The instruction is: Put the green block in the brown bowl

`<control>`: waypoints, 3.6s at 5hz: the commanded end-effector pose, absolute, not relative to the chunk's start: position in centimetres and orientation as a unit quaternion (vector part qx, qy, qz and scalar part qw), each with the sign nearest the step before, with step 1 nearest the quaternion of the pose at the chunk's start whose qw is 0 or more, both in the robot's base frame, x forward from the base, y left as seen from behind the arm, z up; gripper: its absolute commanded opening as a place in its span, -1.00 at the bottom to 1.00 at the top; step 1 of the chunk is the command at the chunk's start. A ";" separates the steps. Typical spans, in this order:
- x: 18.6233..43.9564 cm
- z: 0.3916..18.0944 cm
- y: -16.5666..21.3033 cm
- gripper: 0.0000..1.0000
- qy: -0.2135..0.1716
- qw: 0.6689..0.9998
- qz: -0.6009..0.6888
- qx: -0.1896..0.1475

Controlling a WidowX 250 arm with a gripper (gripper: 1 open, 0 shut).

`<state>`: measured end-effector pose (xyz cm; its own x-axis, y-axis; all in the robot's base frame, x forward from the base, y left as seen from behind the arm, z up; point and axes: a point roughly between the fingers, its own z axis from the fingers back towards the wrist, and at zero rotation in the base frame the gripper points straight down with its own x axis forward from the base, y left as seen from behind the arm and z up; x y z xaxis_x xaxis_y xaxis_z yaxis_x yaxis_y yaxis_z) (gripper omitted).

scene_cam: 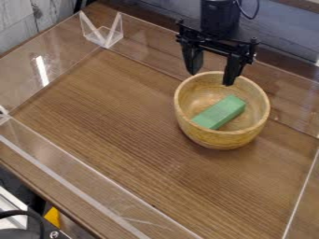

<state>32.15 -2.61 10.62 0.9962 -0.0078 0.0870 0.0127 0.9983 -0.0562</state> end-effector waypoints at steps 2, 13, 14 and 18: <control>32.6 15.9 -0.1 1.00 -0.082 0.996 0.034 -0.016; 32.9 15.9 0.5 1.00 -0.080 0.993 0.080 -0.014; 31.7 16.0 3.9 1.00 -0.076 0.992 0.096 -0.003; 28.2 14.5 13.6 1.00 -0.093 0.990 0.110 0.002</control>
<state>27.98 13.55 13.10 0.9638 0.2290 0.1364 -0.2270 0.9734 -0.0300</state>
